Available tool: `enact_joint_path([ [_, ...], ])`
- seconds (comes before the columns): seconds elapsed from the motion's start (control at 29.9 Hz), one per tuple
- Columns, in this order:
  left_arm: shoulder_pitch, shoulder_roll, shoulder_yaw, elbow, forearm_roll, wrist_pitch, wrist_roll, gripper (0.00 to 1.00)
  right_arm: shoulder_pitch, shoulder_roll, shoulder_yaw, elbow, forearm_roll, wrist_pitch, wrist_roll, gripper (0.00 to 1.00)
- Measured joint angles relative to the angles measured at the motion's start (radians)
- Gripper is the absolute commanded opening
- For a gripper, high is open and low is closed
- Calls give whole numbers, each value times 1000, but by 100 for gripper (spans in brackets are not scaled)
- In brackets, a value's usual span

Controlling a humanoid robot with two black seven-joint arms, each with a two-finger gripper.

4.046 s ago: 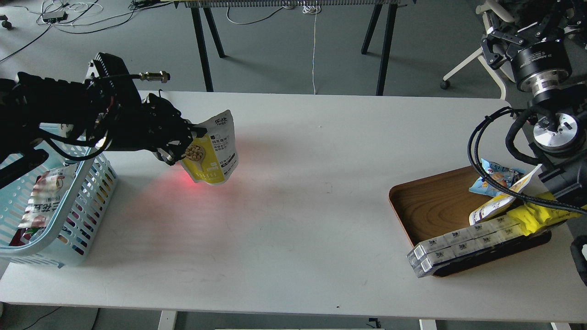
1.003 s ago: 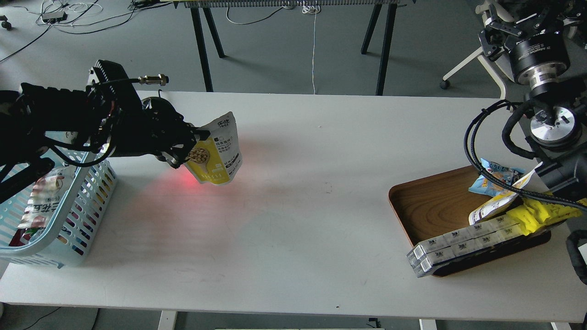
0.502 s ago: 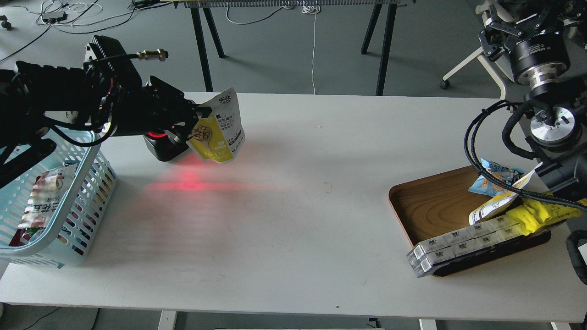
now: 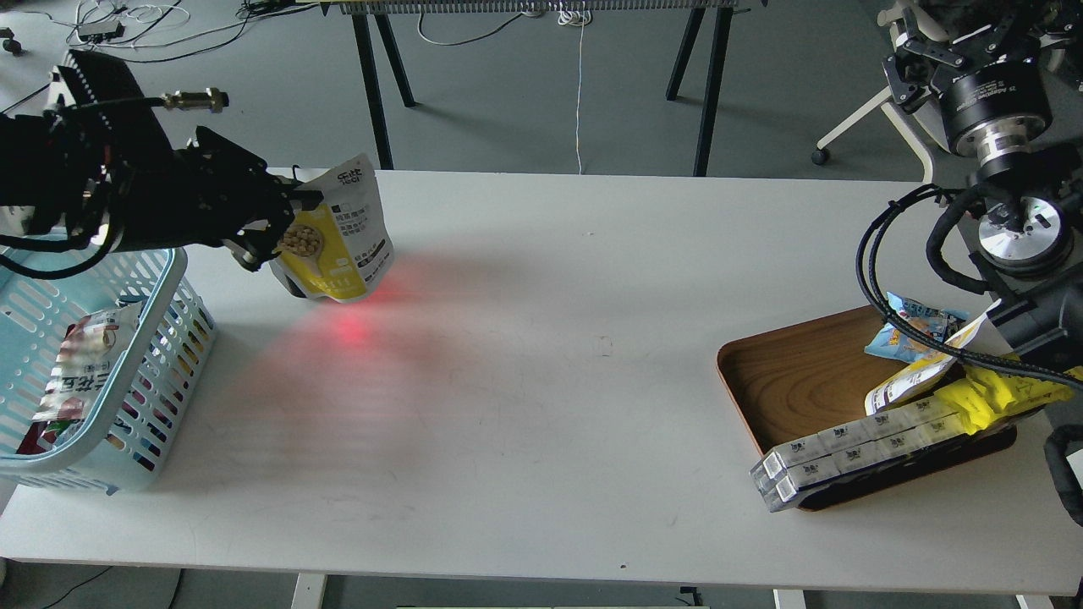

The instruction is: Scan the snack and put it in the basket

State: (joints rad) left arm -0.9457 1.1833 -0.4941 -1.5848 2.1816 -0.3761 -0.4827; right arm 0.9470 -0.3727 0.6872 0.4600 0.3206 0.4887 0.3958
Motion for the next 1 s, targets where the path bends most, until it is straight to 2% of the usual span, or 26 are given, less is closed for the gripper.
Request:
enact_joint_path([
  [0.17, 12, 174, 13, -6, 0, 86, -6, 1, 0, 0, 0, -1, 0, 0, 1, 96],
  [0.4, 20, 441, 171, -2, -21, 295, -6, 1, -4, -2, 11, -3, 0, 0, 1, 96],
  [0.47, 20, 505, 242, 5, -35, 381, -6, 1, -5, -2, 15, -3, 0, 0, 1, 96],
  [0.67, 21, 560, 457, 43, -69, 620, -6, 2, -6, -3, 16, -3, 0, 0, 0, 96],
  [0.84, 21, 562, 529, 53, -72, 690, -6, 6, -7, -2, 17, -1, 0, 0, 0, 96],
  [0.87, 21, 562, 537, 53, -73, 696, -6, 8, -7, -2, 17, -1, 0, 0, 0, 96],
  [0.94, 21, 562, 553, 54, -73, 705, -6, 21, -7, -2, 17, 0, 0, 0, 0, 96],
  [1.0, 21, 562, 563, 54, -75, 718, -6, 43, -7, -2, 17, 0, 0, 0, 1, 96],
])
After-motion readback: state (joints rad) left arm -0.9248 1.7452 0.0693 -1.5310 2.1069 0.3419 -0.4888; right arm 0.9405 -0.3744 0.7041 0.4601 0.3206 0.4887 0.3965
